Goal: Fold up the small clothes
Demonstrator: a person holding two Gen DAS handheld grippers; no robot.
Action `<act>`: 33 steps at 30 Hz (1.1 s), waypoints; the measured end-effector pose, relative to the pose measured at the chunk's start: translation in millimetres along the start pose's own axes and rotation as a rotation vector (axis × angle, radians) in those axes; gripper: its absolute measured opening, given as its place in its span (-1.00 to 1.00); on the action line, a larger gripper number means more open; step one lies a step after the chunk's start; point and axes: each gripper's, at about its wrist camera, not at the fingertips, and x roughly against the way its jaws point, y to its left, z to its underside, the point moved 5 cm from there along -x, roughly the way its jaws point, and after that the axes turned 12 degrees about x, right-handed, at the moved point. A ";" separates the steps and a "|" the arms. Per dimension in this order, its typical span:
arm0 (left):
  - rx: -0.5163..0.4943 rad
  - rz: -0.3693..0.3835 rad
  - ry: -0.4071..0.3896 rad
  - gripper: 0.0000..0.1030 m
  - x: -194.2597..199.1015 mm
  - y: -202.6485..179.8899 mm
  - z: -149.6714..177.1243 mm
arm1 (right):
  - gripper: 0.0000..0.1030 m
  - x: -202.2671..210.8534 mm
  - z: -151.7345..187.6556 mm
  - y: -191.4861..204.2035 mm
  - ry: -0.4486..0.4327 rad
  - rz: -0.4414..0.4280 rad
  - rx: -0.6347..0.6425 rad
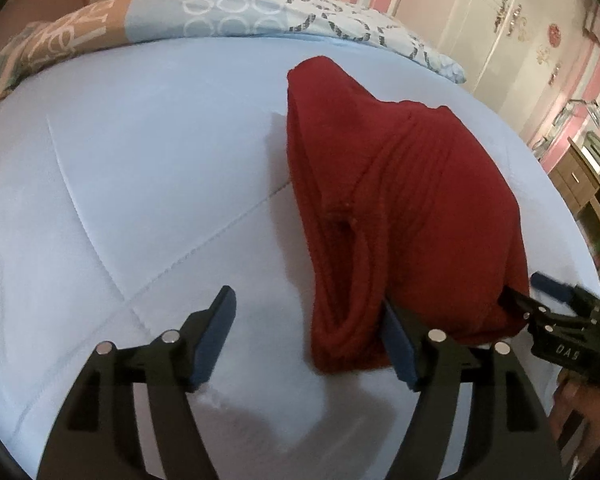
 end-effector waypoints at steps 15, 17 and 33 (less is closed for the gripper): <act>-0.064 0.091 -0.063 0.40 62.3 0.0 1.0 | 0.94 56.7 -13.7 14.9 -0.080 -0.010 -0.043; -0.071 0.091 -0.086 0.63 81.1 2.1 3.2 | 0.94 74.4 -19.1 28.3 -0.088 -0.012 -0.047; -0.006 -0.070 -0.284 0.96 227.6 62.4 -2.6 | 0.94 173.6 -52.5 129.3 -0.196 -0.030 -0.083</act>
